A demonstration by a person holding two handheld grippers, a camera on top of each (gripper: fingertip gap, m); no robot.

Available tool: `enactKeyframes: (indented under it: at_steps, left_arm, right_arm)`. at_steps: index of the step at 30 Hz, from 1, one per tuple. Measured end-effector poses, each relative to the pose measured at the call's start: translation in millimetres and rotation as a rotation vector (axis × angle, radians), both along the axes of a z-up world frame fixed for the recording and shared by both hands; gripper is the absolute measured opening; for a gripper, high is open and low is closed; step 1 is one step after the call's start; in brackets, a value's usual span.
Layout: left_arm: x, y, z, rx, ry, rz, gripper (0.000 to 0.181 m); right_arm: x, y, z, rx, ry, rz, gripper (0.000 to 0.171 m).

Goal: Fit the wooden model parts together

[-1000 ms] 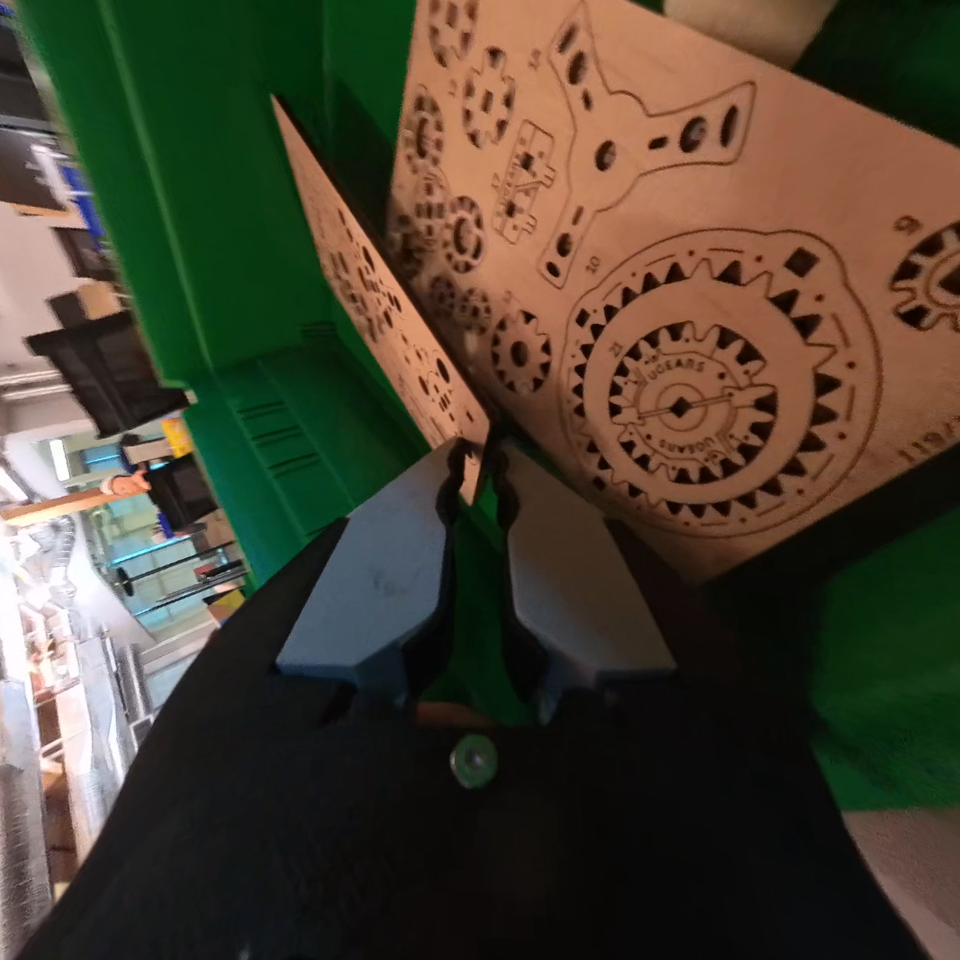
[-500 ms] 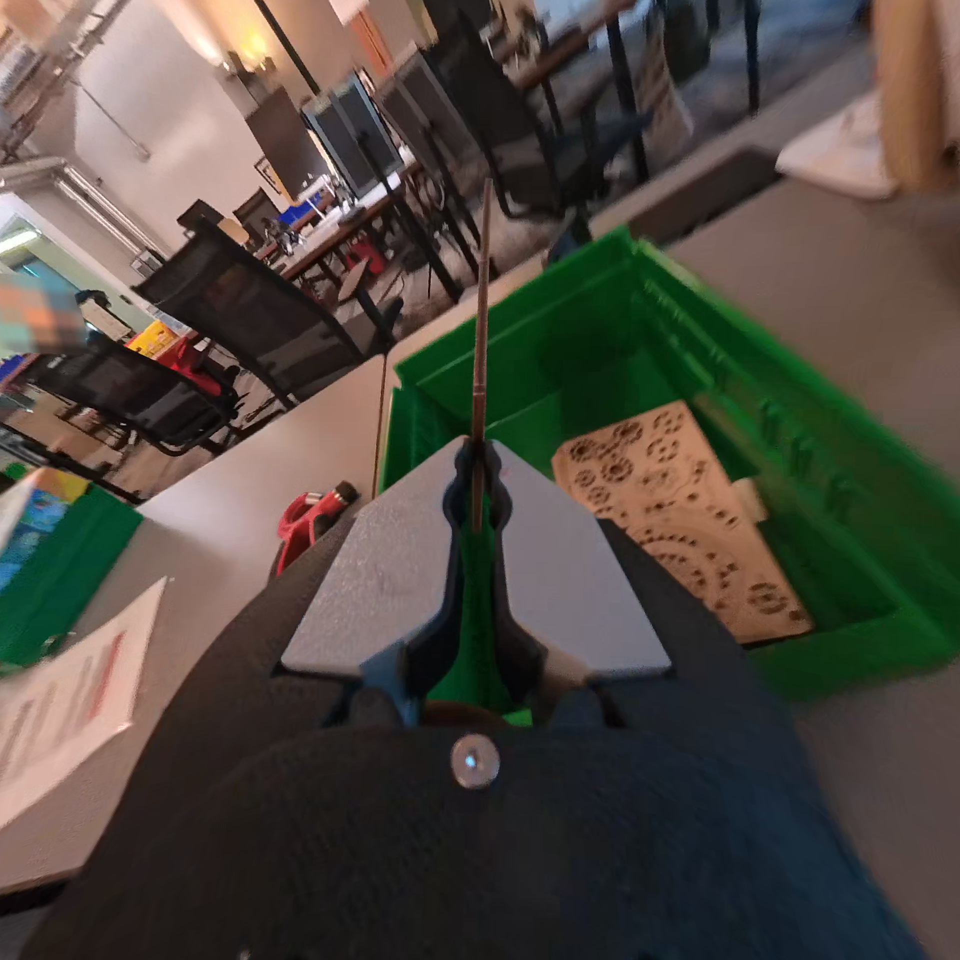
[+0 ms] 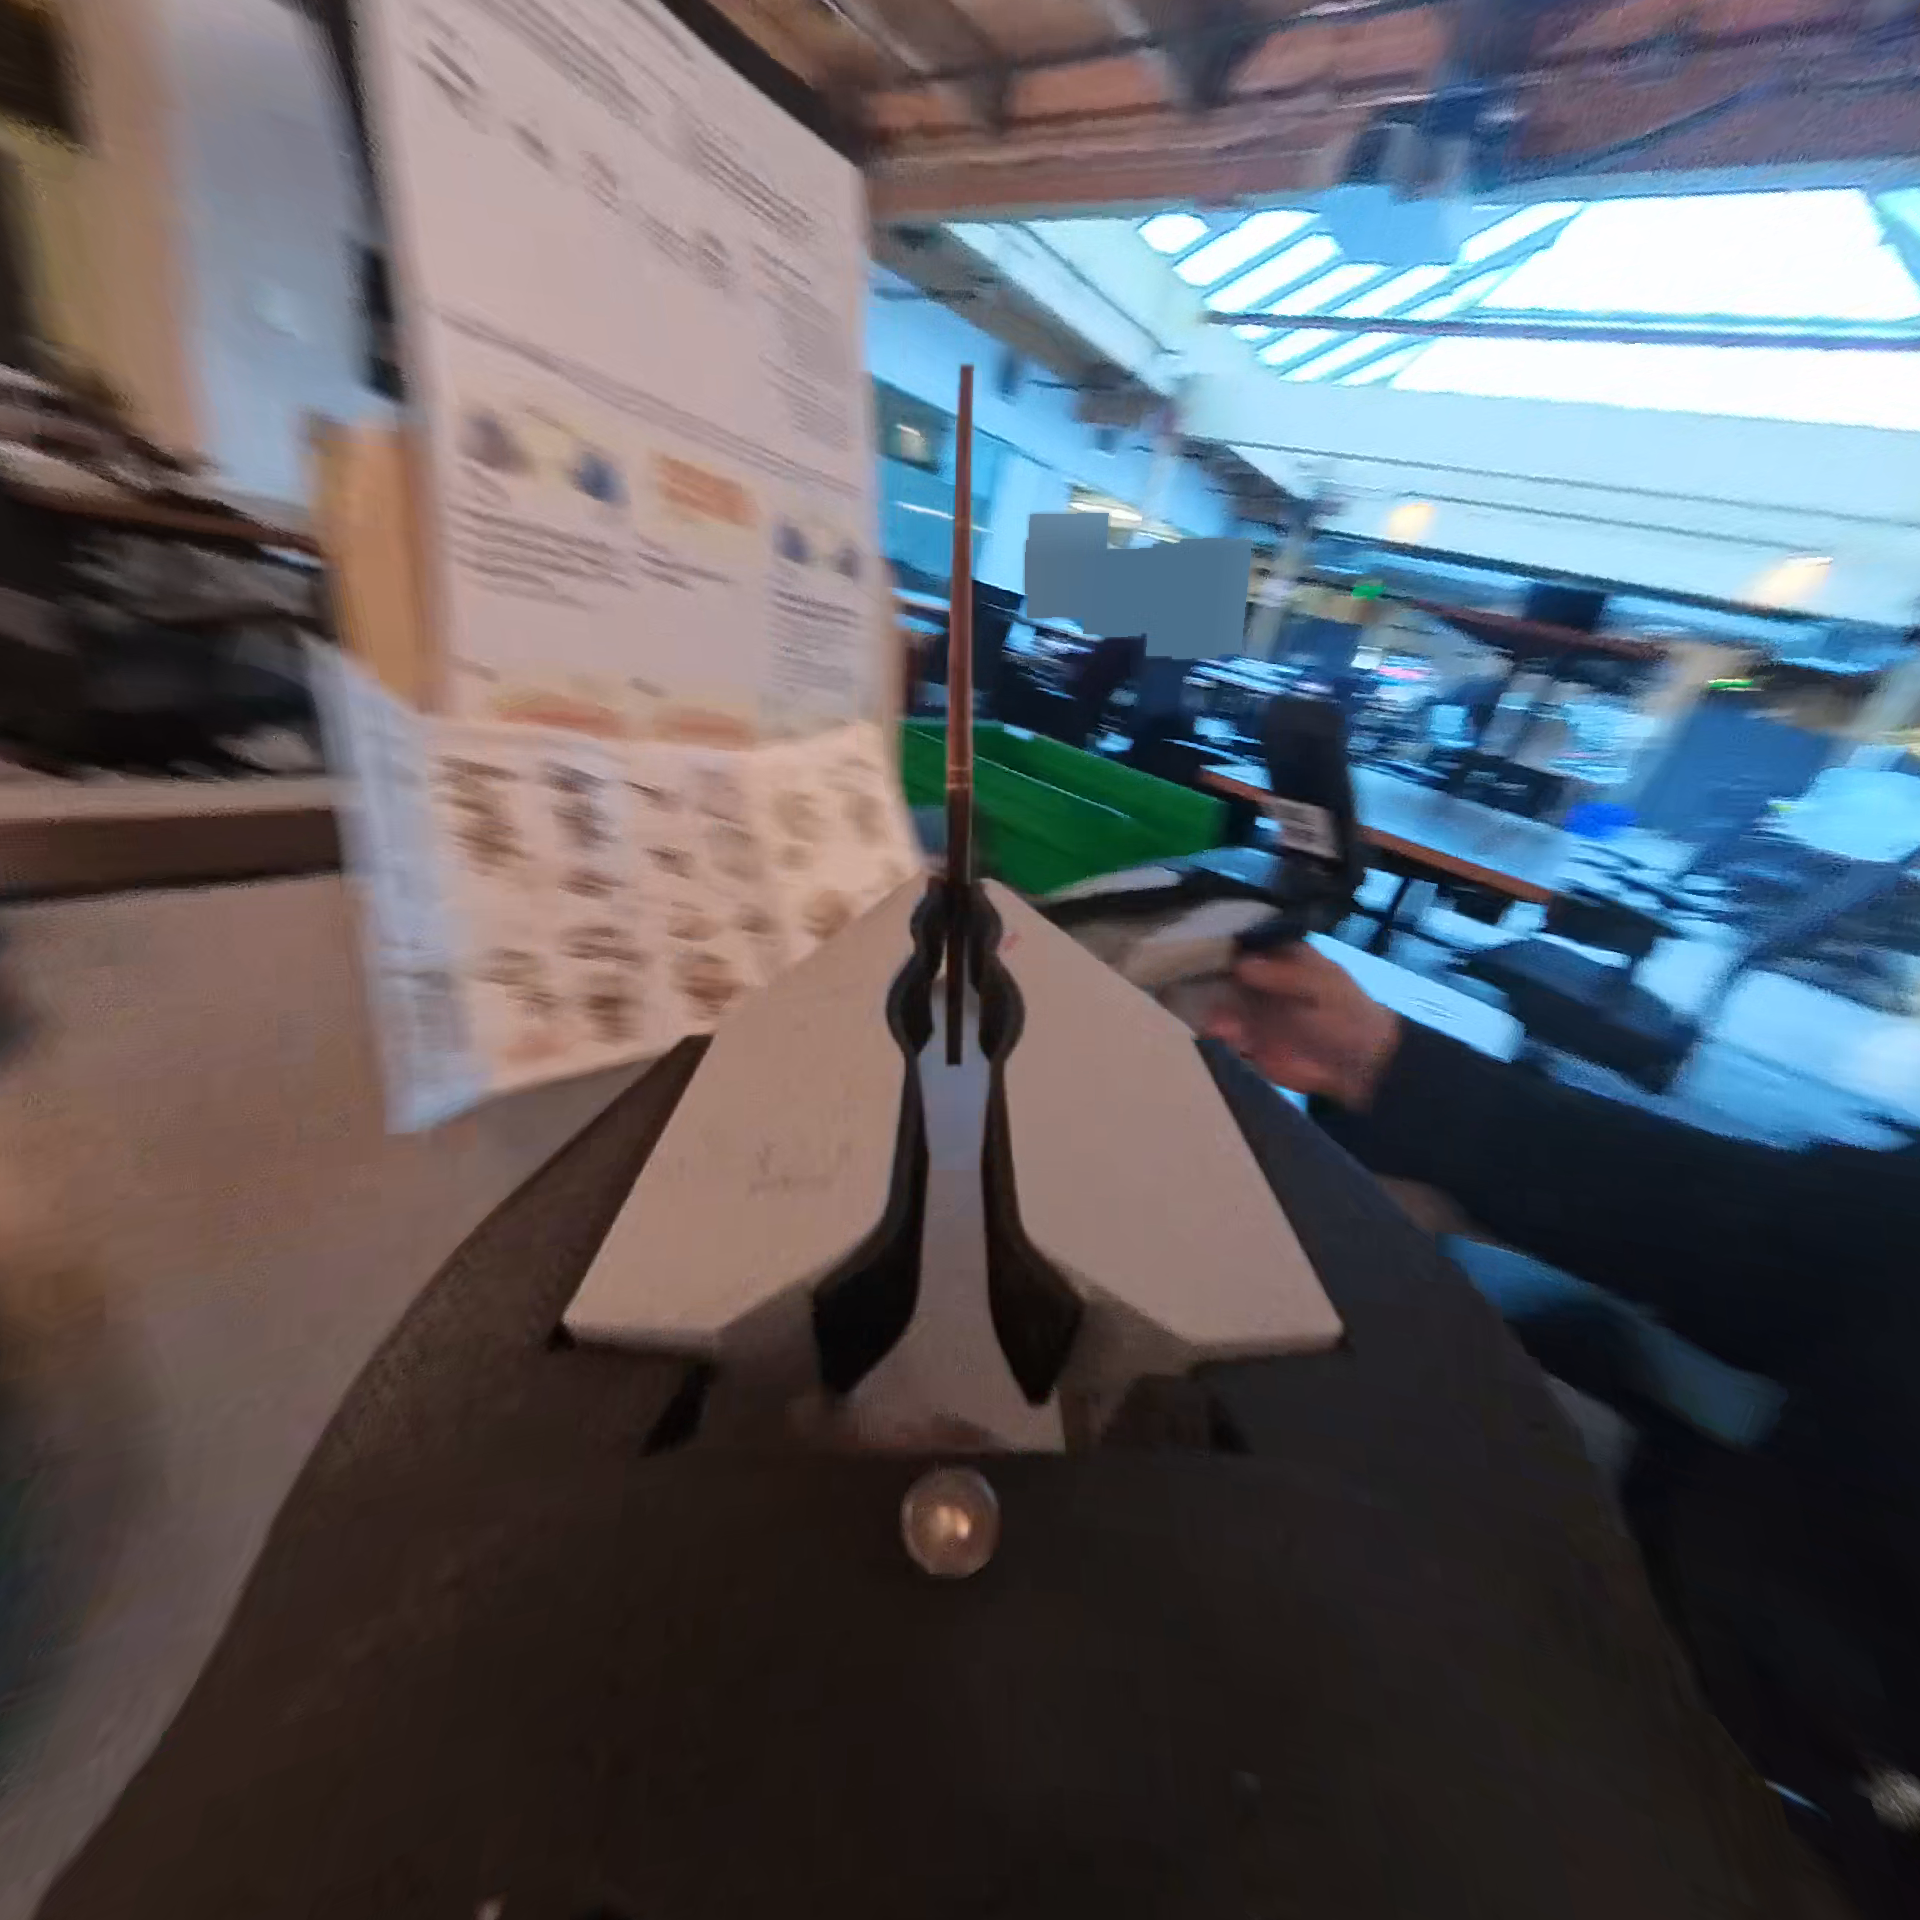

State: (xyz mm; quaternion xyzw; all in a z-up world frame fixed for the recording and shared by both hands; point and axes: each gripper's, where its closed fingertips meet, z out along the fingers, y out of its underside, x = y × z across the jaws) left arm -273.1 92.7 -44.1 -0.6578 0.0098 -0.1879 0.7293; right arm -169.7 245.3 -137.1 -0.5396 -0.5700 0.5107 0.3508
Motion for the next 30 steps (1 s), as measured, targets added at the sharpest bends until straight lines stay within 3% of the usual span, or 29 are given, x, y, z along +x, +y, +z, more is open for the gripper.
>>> enactKeyframes:
  at_steps: [1,3,6,9,11,12,14,17,23,30]
  left_arm:
    - [24,8,-9,-0.017,-0.025,-0.070,0.000]
    - [66,25,-24,-0.054,-0.066,-0.191,0.000]
    - [111,51,-36,-0.096,-0.108,-0.341,0.000]
    - [137,77,-52,-0.157,-0.112,-0.429,0.000]
    - [147,91,-61,-0.211,-0.160,-0.505,0.000]
    - [153,96,-66,-0.245,-0.186,-0.566,0.001]
    - [157,104,-78,-0.315,-0.183,-0.667,0.003]
    - [151,112,-98,-0.409,-0.087,-0.742,0.034]
    - [136,114,-112,-0.481,0.048,-0.846,0.044]
    - [146,88,-148,-0.649,0.041,-0.933,0.003]
  right_arm:
    - [1,-10,3,-0.035,0.013,0.056,0.079]
    - [6,-30,13,-0.086,0.047,0.168,0.090]
    - [19,-41,34,-0.112,0.133,0.240,0.085]
    - [34,-26,52,-0.165,0.214,0.225,0.052]
    - [51,-23,62,-0.244,0.253,0.314,0.013]
    - [58,-23,64,-0.283,0.256,0.362,0.003]
    - [61,-13,53,-0.322,0.191,0.365,0.001]
    - [58,4,31,-0.405,0.081,0.335,0.000]
    - [48,-1,-9,-0.549,-0.136,0.388,0.000]
    - [24,-44,-29,-0.588,-0.297,0.533,0.001]
